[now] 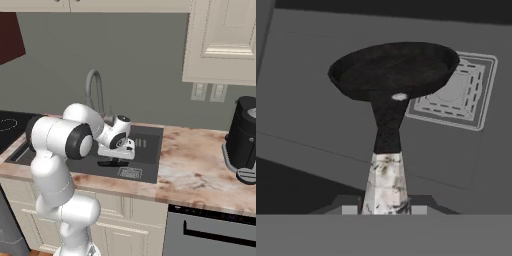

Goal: Move the pot and pan from the stove into the sink.

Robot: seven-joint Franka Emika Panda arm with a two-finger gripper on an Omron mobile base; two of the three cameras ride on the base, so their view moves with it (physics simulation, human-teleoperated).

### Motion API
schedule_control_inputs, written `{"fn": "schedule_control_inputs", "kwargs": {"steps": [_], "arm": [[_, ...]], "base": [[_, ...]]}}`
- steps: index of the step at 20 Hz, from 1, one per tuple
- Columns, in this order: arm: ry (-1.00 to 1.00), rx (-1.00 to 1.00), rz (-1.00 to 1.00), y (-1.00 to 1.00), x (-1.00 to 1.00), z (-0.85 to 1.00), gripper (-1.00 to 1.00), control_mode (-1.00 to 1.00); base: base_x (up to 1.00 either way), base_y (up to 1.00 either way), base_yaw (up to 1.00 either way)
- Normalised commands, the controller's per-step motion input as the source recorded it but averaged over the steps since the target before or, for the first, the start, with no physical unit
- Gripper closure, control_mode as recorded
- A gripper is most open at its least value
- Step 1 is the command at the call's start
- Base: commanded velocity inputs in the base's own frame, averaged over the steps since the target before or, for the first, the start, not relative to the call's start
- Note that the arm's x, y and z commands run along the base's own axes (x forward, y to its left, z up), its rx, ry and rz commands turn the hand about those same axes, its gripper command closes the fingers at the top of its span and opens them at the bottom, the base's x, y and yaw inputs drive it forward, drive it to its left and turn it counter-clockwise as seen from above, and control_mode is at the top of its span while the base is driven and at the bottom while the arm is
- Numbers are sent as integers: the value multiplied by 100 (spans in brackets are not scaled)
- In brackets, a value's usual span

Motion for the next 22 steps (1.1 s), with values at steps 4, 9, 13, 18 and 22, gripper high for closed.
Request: {"fn": "schedule_control_inputs", "kwargs": {"steps": [4, 9, 13, 18, 22], "arm": [[-1, -2, 2, -4, 5, -31, -100, -100], [-3, 7, 0, -2, 0, 36, -100, -100], [0, 9, 0, 0, -6, 87, -100, -100], [1, 2, 2, 0, -27, 89, -100, -100], [6, 0, 5, 0, -40, 76, -100, -100]], "base": [[0, 0, 0], [0, 0, 0], [0, 0, 0], [0, 0, 0], [0, 0, 0]]}}
